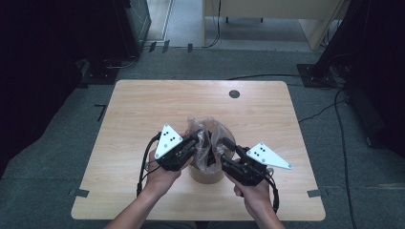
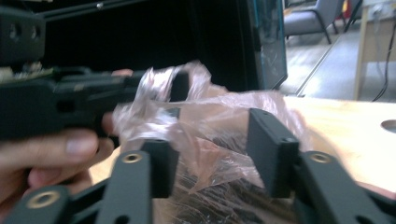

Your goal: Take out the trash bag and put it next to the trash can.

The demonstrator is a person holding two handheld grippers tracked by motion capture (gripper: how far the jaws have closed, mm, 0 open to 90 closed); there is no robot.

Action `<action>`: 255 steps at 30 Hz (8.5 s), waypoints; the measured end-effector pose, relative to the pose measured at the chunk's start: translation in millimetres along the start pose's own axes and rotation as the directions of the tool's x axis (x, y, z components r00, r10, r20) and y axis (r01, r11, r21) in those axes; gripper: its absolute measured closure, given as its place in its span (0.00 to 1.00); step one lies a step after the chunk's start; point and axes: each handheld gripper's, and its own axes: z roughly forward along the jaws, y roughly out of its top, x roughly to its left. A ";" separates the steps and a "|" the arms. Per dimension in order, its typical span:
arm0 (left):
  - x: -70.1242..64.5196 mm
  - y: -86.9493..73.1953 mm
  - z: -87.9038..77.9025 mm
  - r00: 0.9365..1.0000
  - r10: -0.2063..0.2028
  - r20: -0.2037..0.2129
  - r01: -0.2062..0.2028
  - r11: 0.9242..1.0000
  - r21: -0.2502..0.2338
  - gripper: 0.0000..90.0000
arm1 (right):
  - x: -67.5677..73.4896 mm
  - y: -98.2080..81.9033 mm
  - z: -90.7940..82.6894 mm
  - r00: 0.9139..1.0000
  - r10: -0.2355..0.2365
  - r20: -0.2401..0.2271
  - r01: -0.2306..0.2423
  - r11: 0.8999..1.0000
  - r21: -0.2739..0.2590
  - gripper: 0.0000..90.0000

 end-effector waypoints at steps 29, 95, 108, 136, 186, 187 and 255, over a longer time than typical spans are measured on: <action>9.4 -3.1 -29.6 0.993 -0.076 0.092 0.075 0.997 0.017 1.00 | 41.4 -13.3 64.2 0.977 -0.136 0.162 0.108 0.979 0.172 0.78; 104.0 -170.3 -45.6 0.869 0.055 -0.492 0.183 0.887 0.423 0.10 | -22.2 54.1 -28.7 0.908 -0.109 0.404 0.213 0.951 -0.222 1.00; 112.0 -170.4 -46.5 0.884 -0.027 -0.467 0.247 0.875 0.416 0.11 | -72.6 25.9 -17.3 0.864 -0.064 0.499 0.161 0.975 -0.155 1.00; 111.0 -170.7 -47.1 0.882 -0.031 -0.470 0.250 0.876 0.413 0.11 | -115.7 -32.4 54.2 0.964 -0.096 0.249 0.096 0.995 0.015 0.76; 110.2 -170.7 -47.8 0.884 -0.027 -0.467 0.247 0.874 0.418 0.11 | -148.7 -93.4 -35.4 0.889 -0.214 0.405 0.101 0.954 0.283 0.12; 110.2 -170.7 -47.7 0.884 -0.027 -0.467 0.247 0.874 0.418 0.11 | -149.5 -94.1 -37.2 0.886 -0.214 0.411 0.098 0.953 0.287 0.12; 109.9 -170.7 -47.2 0.886 -0.027 -0.463 0.245 0.875 0.418 0.11 | -172.4 -119.0 -105.0 0.833 -0.142 0.535 -0.128 0.891 0.435 0.15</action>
